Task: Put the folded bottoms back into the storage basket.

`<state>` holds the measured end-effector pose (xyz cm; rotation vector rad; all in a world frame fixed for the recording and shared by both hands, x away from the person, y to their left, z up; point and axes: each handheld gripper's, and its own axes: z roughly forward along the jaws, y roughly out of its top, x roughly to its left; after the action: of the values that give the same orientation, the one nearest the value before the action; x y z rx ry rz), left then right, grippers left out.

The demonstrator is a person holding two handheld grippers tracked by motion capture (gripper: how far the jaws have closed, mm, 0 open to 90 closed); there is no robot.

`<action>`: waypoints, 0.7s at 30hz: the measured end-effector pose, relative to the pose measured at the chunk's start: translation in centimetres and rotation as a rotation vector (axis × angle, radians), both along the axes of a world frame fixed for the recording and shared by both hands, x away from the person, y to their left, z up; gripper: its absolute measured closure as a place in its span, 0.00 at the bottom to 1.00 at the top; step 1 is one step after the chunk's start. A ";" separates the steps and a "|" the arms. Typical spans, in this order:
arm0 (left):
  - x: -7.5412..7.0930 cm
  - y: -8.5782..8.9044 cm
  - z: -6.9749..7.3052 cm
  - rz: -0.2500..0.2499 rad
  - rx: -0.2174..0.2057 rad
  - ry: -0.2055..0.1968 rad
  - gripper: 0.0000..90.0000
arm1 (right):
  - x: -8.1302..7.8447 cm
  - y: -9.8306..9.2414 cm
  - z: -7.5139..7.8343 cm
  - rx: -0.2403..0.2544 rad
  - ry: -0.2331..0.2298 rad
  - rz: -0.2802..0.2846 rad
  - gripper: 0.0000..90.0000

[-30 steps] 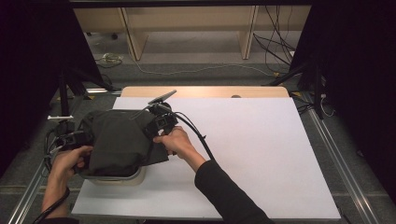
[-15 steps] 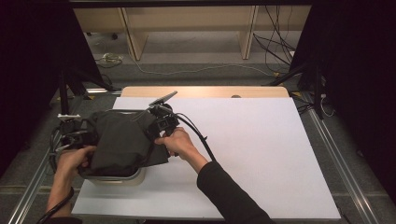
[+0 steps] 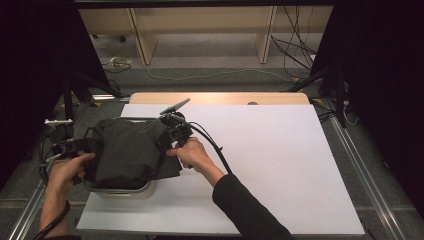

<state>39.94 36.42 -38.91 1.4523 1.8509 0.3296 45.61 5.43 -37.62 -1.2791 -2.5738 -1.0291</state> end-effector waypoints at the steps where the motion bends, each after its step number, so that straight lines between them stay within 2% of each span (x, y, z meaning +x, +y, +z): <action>1: 0.0 -0.2 0.0 -0.010 -0.001 0.001 0.60 | 0.0 0.0 0.0 0.000 0.000 0.000 0.71; 3: 0.2 -0.6 -0.2 -0.019 0.013 0.008 0.62 | 0.0 0.1 0.0 -0.002 -0.001 0.000 0.70; 5: 0.9 -2.0 -1.2 -0.029 0.069 0.031 0.68 | -0.1 0.1 0.0 0.000 -0.001 -0.002 0.70; 7: 1.1 -2.3 -1.6 -0.025 0.082 0.037 0.73 | -0.1 0.2 0.0 0.002 0.000 -0.003 0.70; 8: 1.7 -3.2 -2.8 -0.030 0.110 0.066 0.74 | -0.1 0.2 0.0 0.004 0.000 -0.002 0.70; 10: 2.2 -3.6 -4.0 -0.034 0.141 0.103 0.74 | -0.2 0.3 0.0 0.005 -0.002 -0.001 0.70; 11: 2.2 -3.7 -4.3 -0.028 0.140 0.108 0.74 | -0.2 0.4 0.0 0.006 -0.003 0.002 0.70; 13: 2.0 -3.3 -3.5 -0.032 0.129 0.097 0.72 | -0.3 0.4 0.1 0.004 -0.006 0.006 0.69; 16: 1.2 -2.6 -1.7 -0.030 0.084 0.031 0.65 | -0.3 0.3 0.1 0.009 0.000 0.010 0.66; 18: 0.8 -2.5 -0.4 -0.032 0.066 -0.010 0.65 | -0.3 0.3 0.2 0.019 0.009 0.011 0.63; 21: 0.7 -3.7 0.4 -0.101 0.062 -0.019 0.70 | -0.3 0.3 0.2 0.026 0.005 0.014 0.62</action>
<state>40.62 32.72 -38.53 1.5728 1.7592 0.3526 45.28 5.69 -37.37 -1.2549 -2.5532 -1.0511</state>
